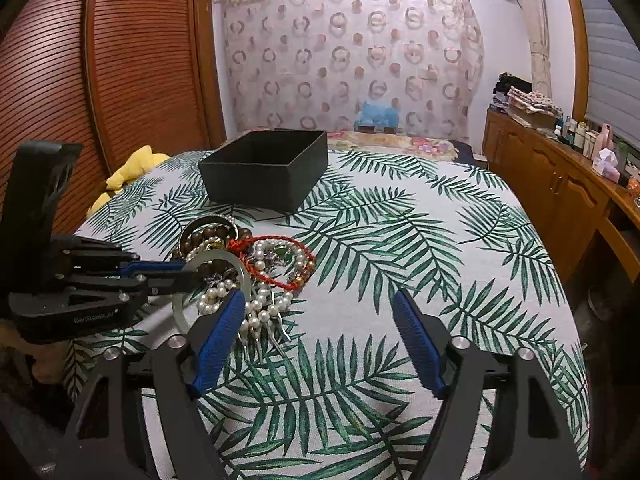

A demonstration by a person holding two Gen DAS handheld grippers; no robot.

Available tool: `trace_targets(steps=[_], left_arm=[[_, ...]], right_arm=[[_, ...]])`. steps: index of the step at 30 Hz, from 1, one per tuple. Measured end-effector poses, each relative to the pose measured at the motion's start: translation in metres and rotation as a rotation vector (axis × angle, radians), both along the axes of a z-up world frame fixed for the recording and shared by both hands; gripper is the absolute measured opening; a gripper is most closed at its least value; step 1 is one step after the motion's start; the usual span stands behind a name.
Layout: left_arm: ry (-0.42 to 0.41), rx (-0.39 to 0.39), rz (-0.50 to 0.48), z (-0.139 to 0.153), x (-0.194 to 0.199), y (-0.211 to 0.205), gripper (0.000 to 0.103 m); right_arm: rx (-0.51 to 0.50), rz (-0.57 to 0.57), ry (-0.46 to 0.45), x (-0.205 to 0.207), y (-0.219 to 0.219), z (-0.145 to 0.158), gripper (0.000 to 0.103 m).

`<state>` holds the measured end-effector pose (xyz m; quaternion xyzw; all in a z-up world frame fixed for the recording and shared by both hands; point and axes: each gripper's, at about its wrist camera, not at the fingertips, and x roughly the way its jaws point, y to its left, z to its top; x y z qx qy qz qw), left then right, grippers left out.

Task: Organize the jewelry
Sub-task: 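Grasp the green jade bangle with the left tool while the right tool reaches the pearls, then grasp the pearl necklace with the right tool and lift it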

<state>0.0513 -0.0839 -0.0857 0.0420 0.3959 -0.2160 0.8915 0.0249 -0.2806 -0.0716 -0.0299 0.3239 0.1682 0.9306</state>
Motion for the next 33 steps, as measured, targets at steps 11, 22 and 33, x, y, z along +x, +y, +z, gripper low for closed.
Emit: trace_targets(steps=[11,22,33], left_arm=[[-0.154,-0.049,0.072,0.04,-0.017,0.024,0.007],[-0.23,-0.067,0.137,0.067,-0.016,0.055,0.008],[-0.263,-0.053,0.13,0.077,-0.012,0.059,0.008]], right_arm=[[0.018,0.113,0.044,0.0,0.02,-0.003,0.066],[-0.014,0.198,0.043,0.007,0.046,0.002,0.065],[-0.036,0.294,0.045,0.035,0.084,0.005,0.05]])
